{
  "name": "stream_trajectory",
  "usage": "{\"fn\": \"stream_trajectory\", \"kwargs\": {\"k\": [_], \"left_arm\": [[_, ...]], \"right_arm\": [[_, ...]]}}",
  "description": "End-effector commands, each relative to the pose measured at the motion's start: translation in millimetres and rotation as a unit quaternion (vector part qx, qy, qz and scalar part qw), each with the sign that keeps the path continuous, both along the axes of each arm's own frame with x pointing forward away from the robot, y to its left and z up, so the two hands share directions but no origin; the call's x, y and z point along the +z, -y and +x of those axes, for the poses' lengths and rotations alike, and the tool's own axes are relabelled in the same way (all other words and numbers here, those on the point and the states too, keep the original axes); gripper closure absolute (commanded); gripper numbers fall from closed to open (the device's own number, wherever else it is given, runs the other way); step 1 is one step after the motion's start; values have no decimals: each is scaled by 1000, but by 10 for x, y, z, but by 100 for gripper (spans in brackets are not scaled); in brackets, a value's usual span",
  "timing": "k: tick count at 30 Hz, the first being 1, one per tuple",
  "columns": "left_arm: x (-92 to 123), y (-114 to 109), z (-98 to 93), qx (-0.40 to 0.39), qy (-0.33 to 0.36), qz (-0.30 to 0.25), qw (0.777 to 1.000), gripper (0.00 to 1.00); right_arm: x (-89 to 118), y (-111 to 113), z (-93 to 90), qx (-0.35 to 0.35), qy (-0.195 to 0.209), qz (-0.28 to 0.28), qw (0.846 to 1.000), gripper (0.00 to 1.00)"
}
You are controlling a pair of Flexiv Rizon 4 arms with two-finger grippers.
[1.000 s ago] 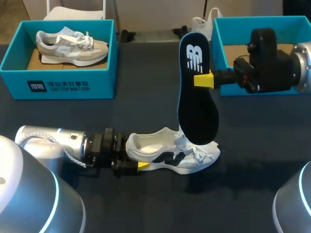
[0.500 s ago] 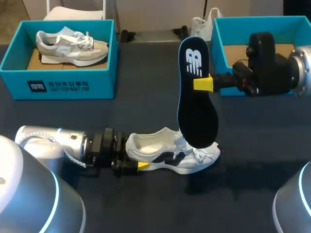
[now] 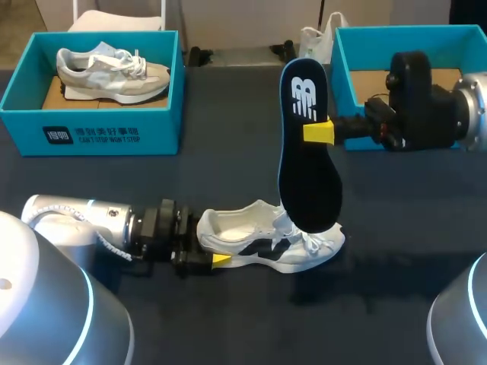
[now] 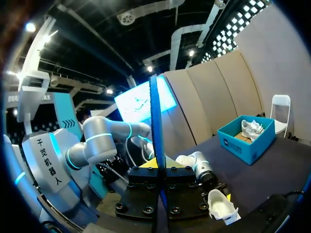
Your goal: Take the shoe out of the shoebox, open the shoe tongue, remove and reinsert the insole, then place the shoe into the shoebox
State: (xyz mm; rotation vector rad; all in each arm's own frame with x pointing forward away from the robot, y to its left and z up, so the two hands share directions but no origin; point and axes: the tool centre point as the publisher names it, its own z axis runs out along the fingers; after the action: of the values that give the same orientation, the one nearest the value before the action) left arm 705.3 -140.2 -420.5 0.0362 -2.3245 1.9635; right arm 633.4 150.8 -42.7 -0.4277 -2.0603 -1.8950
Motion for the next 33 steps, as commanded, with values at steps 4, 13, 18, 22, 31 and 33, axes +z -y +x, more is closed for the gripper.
{"fn": "stream_trajectory", "kwargs": {"k": [4, 13, 18, 22, 31, 33], "left_arm": [[75, -147, -7, 1, 10, 34, 999, 0], [118, -378, -17, 1, 19, 114, 993, 0], [127, -443, -12, 1, 33, 154, 987, 0], [127, -443, -12, 1, 33, 154, 987, 0], [138, -447, -1, 7, 33, 167, 985, 0], [185, -496, 21, 8, 30, 189, 982, 0]], "right_arm": [[-3, -12, -12, -1, 0, -1, 1000, 100], [-3, -12, -12, -1, 0, -1, 1000, 100], [-3, -12, -12, -1, 0, -1, 1000, 100], [-3, -12, -12, -1, 0, -1, 1000, 100], [-3, -12, -12, -1, 0, -1, 1000, 100], [-3, -12, -12, -1, 0, -1, 1000, 100]]}}
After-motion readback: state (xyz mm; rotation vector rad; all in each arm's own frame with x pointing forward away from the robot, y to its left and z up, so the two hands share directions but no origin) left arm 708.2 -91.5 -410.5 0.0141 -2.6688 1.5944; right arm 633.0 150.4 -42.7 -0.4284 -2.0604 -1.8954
